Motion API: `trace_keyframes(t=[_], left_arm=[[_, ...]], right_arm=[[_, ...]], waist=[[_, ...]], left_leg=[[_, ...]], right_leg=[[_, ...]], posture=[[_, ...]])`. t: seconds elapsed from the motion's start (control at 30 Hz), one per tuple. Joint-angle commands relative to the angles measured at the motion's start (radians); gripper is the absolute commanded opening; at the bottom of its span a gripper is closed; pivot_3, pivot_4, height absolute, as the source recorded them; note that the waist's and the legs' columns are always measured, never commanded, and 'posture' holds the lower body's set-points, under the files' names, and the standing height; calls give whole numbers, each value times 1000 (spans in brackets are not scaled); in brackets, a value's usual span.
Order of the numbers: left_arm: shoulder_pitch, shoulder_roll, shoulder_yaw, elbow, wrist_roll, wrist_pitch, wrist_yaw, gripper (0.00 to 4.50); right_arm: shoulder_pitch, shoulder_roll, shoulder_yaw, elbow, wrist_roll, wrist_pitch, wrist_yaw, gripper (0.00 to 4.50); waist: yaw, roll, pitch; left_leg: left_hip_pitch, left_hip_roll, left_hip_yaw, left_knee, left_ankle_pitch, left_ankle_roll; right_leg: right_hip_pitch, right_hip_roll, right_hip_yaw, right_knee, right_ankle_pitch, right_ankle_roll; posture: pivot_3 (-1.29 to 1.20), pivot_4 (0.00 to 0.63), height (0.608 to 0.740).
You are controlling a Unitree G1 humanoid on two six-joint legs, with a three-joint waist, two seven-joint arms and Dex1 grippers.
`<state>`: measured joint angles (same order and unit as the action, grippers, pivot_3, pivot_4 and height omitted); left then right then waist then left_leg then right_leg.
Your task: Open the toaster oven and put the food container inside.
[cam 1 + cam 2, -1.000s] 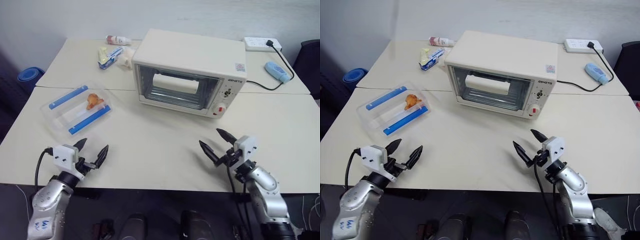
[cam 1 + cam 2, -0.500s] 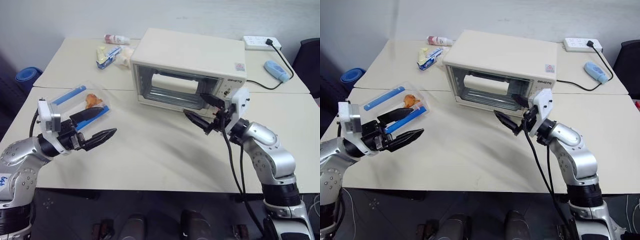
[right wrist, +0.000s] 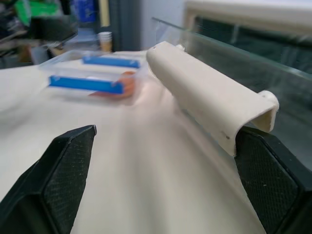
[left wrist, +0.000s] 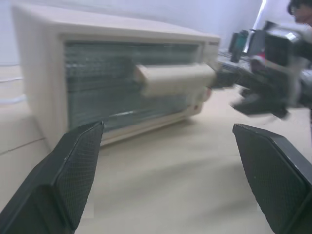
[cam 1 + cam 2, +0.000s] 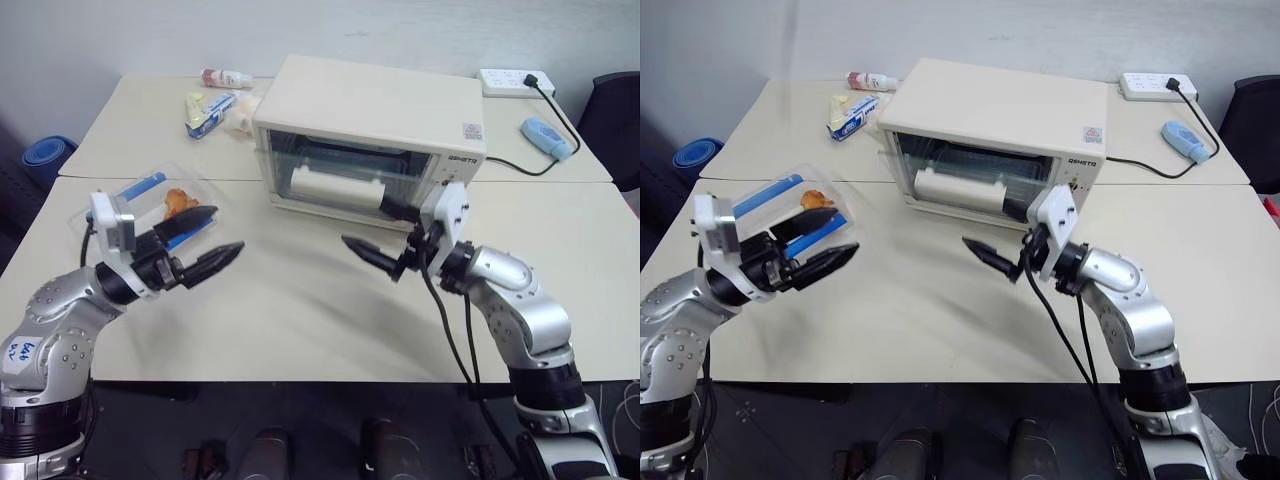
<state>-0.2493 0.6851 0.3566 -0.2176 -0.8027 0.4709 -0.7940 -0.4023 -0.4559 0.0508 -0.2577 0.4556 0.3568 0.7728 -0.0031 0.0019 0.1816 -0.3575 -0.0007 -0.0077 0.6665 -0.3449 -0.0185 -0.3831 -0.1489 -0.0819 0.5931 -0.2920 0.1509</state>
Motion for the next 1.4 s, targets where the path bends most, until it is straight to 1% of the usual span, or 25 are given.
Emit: trace_keyframes(t=[0.03,0.1,0.13,0.23,0.27,0.33,0.37,0.4,0.43,0.47,0.53,0.57,0.6,0.67,0.77,0.87,0.97,1.07,1.2,1.3,1.33,1.4], left_arm=[[-89,6,17,66,11,-8,16,4500],[-194,-15,3,158,27,-23,34,4100],[-242,-24,-10,199,40,-30,35,3969],[-350,-43,-46,299,91,-74,10,3041],[-397,-50,-64,350,118,-95,-3,2654],[-488,-64,-103,457,169,-135,-39,2032],[-536,-78,-148,523,211,-161,-70,2032],[-567,-87,-178,569,240,-183,-94,1607],[-594,-102,-205,615,267,-205,-117,1462],[-616,-116,-221,657,290,-232,-133,1205],[-645,-131,-235,721,328,-267,-145,634],[-656,-139,-240,747,347,-284,-146,244],[-663,-145,-243,768,360,-294,-146,25],[-659,-150,-266,787,392,-319,-174,25],[-617,-147,-306,755,424,-307,-219,25],[-556,-141,-330,676,438,-279,-236,25],[-486,-122,-362,581,464,-260,-250,25],[-393,-104,-399,474,510,-247,-233,25],[-304,-126,-374,365,525,-188,-122,25],[-234,-141,-342,270,492,-102,-56,25],[-201,-141,-330,229,486,-92,-41,25],[-141,-133,-314,161,497,-76,-4,403]], right_arm=[[33,-2,2,-51,-11,-75,35,4415],[55,-4,12,-44,-29,-112,53,4500],[65,-9,20,-38,-40,-130,64,4500],[74,-7,28,-23,-60,-162,79,4500],[73,-3,30,-16,-64,-168,81,4500],[70,0,34,-3,-73,-183,89,4500],[69,-2,33,6,-80,-192,93,4500],[68,-4,34,13,-86,-199,96,4500],[71,-8,31,16,-91,-206,99,4500],[78,-11,28,17,-94,-212,101,4500],[95,-16,21,9,-97,-217,102,4500],[115,-23,17,-1,-100,-222,103,4500],[135,-30,11,-11,-101,-227,103,4500],[183,-44,-3,-32,-104,-239,100,4500],[280,-71,-50,-53,-115,-292,88,4500],[408,-102,-136,-61,-113,-351,88,4500],[506,-130,-211,-50,-103,-403,102,4500],[564,-160,-297,-9,-90,-452,119,4500],[494,-170,-330,28,-49,-458,130,4500],[413,-160,-321,36,21,-406,143,4500],[373,-147,-317,44,15,-426,131,4500],[304,-132,-297,56,3,-440,115,4500]], waist=[[1,0,0],[3,-1,0],[6,-1,0],[3,-1,0],[2,-1,0],[0,-2,0],[-5,-2,0],[-9,-2,1],[-3,-4,1],[0,-4,1],[2,-4,1],[2,-4,1],[2,-4,1],[2,-4,1],[-1,-4,1],[3,-4,1],[5,-4,1],[6,-4,1],[3,-4,1],[2,-4,1],[2,-4,1],[3,-4,1]], left_leg=[[0,0,0,0,0,0],[0,0,0,1,0,0],[0,0,0,1,0,0],[0,-1,1,1,0,0],[0,-1,1,1,0,0],[0,-1,2,0,0,0],[0,-1,2,0,0,0],[0,0,4,0,0,0],[0,0,5,0,0,0],[-1,0,5,1,0,0],[-1,-1,5,2,0,0],[-2,-1,5,2,0,1],[-2,-1,5,1,0,1],[-3,-1,5,0,0,0],[-10,-1,5,3,0,1],[-10,-1,6,4,0,1],[-11,-1,5,8,0,1],[-11,-1,5,10,0,1],[-10,0,5,12,0,2],[-10,0,5,12,0,1],[-10,0,5,12,0,1],[-10,0,4,13,0,1]], right_leg=[[0,0,0,0,0,0],[0,0,0,1,0,0],[0,0,0,1,0,0],[0,0,1,1,0,0],[-1,0,1,0,0,1],[-1,0,1,0,0,1],[-1,0,1,1,0,1],[-3,0,1,1,0,1],[-4,0,1,2,0,1],[-4,0,1,3,0,1],[-4,0,1,2,1,1],[-4,0,2,2,1,1],[-4,0,2,2,1,1],[-7,0,1,2,1,1],[-12,0,1,3,1,1],[-11,0,1,4,1,2],[-11,0,1,5,1,2],[-11,0,2,7,1,2],[-10,0,3,9,1,2],[-11,0,3,10,1,2],[-11,0,3,10,1,2],[-11,0,3,10,1,2]], posture=[[0,150,740],[0,150,740],[0,150,740],[0,150,740],[0,150,740],[0,150,740],[0,150,740],[0,150,740],[0,150,740],[0,150,740],[0,150,740],[0,150,740],[0,150,740],[0,150,740],[0,150,740],[0,150,740],[0,150,740],[0,150,740],[0,150,740],[0,150,740],[0,150,740],[0,150,740]])
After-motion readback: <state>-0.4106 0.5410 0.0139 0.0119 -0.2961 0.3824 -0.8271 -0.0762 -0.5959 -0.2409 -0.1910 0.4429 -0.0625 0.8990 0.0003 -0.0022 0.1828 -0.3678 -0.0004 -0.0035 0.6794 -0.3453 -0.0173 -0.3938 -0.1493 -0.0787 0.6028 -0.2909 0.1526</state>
